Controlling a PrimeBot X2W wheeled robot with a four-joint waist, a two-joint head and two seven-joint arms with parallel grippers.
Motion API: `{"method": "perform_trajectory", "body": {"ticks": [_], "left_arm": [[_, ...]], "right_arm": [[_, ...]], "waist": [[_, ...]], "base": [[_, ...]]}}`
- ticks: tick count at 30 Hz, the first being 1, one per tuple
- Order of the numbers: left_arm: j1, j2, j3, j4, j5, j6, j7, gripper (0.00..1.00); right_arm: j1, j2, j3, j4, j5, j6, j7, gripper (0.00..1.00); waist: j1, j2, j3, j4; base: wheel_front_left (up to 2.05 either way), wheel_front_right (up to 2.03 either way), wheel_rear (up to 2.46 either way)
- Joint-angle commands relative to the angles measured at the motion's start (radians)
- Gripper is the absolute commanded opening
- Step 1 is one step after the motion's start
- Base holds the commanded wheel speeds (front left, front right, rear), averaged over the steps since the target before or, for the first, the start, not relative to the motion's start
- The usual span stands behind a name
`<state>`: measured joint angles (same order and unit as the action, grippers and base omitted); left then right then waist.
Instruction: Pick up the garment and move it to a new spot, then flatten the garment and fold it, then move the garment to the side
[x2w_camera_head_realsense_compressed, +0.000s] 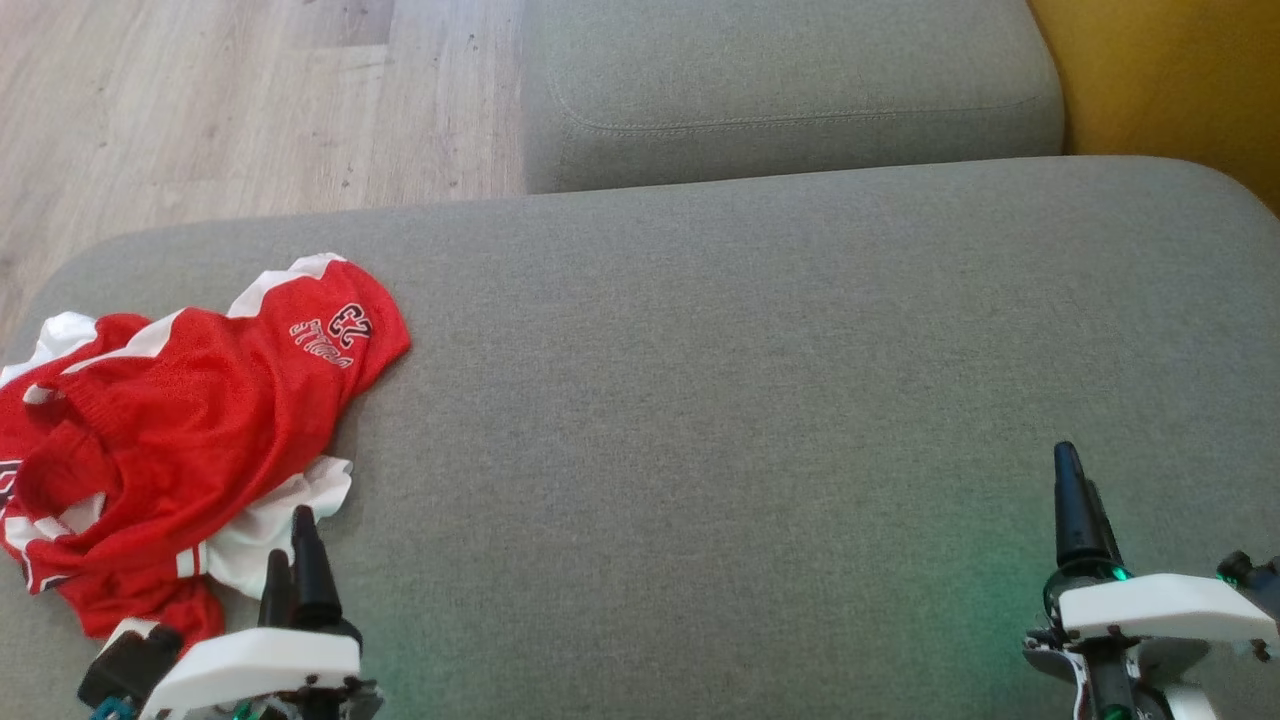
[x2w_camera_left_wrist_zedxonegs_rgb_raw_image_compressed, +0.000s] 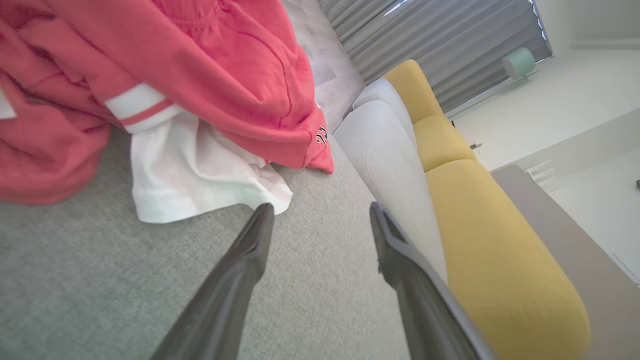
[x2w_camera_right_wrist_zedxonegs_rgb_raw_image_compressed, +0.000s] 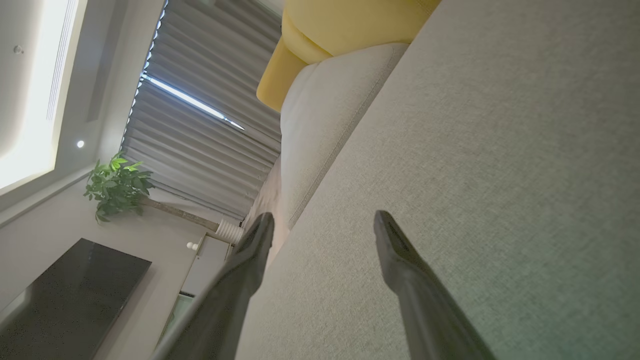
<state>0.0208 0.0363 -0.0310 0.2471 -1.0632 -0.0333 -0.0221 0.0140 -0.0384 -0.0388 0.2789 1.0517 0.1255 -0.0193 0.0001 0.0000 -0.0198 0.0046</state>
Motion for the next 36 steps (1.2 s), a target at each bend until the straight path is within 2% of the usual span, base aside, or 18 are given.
{"method": "perform_trajectory", "body": {"ticks": [1,36], "left_arm": [[-0.028,0.008,0.003,-0.035,0.038,0.006,-0.011,1.0],[-0.023,0.011,-0.078,-0.074,0.48,0.082,-0.114,1.0]], "right_arm": [[-0.029,-0.006,0.014,-0.045,-0.038,0.003,-0.013,1.0],[-0.03,-0.009,0.08,-0.086,-0.502,0.004,-0.116,1.0]], "waist": [[-0.0001,0.0,-0.001,0.0],[-0.0001,0.0,-0.014,0.004]], "base": [[0.0,0.0,0.0],[0.0,0.0,0.0]]}}
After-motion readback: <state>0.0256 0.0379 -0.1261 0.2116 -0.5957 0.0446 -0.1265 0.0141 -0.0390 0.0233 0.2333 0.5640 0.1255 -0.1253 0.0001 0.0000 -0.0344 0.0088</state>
